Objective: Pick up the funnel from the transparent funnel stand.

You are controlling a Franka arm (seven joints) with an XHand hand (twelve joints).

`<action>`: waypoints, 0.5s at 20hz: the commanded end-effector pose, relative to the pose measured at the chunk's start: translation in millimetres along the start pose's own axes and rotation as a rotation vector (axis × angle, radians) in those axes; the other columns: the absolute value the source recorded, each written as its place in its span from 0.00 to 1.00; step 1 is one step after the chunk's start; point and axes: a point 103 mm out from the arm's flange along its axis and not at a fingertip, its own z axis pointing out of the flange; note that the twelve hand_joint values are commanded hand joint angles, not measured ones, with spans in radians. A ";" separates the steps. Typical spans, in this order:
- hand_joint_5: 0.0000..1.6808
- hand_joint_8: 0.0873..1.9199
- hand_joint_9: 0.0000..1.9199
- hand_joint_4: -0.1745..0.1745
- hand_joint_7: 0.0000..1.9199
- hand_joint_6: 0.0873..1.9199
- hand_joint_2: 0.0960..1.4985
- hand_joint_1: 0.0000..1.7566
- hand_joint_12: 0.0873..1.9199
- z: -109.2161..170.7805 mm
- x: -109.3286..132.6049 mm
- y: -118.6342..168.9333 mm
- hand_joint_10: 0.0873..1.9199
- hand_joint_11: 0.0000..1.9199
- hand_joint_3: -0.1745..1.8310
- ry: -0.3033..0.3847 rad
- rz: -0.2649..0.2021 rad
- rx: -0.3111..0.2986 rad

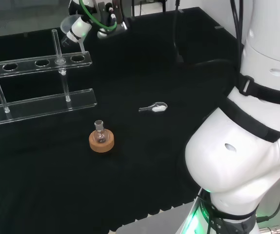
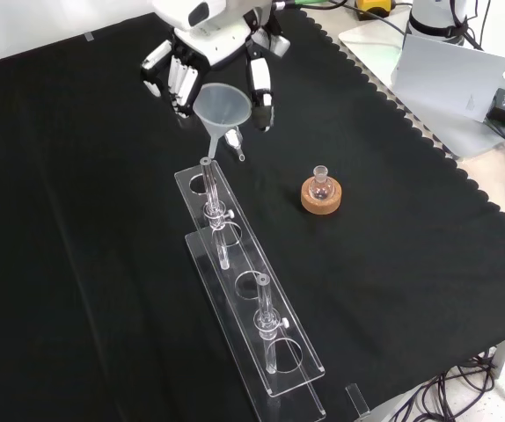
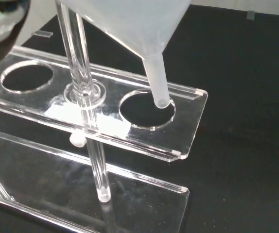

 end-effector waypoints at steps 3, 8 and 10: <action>0.51 0.27 0.54 0.57 0.61 0.32 0.31 0.50 0.81 -10.6 1.0 -19.7 0.16 0.06 0.37 0.041 0.003 -0.023; 0.52 0.27 0.54 0.57 0.62 0.32 0.30 0.50 0.81 -14.7 -8.3 -42.4 0.16 0.06 0.38 0.063 0.026 -0.024; 0.52 0.27 0.54 0.57 0.62 0.32 0.30 0.50 0.81 -12.4 -14.5 -50.1 0.16 0.06 0.38 0.078 0.048 -0.009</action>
